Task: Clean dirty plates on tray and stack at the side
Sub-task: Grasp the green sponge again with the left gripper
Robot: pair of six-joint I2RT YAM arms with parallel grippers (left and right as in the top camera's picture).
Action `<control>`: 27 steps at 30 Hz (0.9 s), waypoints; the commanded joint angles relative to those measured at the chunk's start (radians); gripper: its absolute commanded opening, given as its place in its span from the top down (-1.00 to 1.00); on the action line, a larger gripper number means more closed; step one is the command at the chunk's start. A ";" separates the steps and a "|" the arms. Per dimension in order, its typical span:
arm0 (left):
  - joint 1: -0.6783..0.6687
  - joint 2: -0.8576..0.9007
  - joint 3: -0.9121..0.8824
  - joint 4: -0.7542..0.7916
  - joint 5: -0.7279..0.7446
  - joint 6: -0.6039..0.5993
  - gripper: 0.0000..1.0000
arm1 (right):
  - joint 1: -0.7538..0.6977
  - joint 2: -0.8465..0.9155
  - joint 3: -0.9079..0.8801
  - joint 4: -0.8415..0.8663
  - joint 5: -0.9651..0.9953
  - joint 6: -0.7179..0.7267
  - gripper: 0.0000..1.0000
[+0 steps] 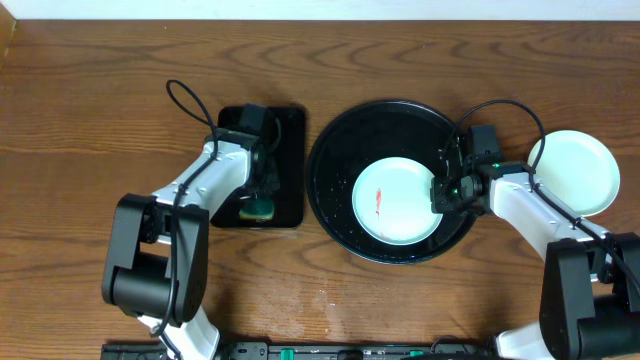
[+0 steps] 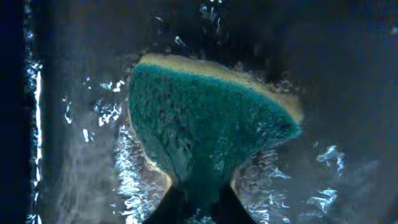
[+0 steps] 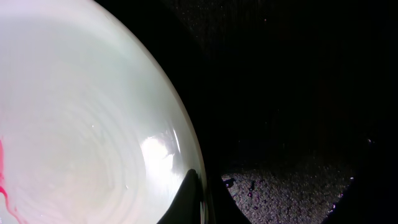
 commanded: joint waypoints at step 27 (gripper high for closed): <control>-0.013 -0.196 0.064 -0.103 0.073 0.064 0.85 | 0.000 0.008 0.003 -0.004 0.002 0.016 0.97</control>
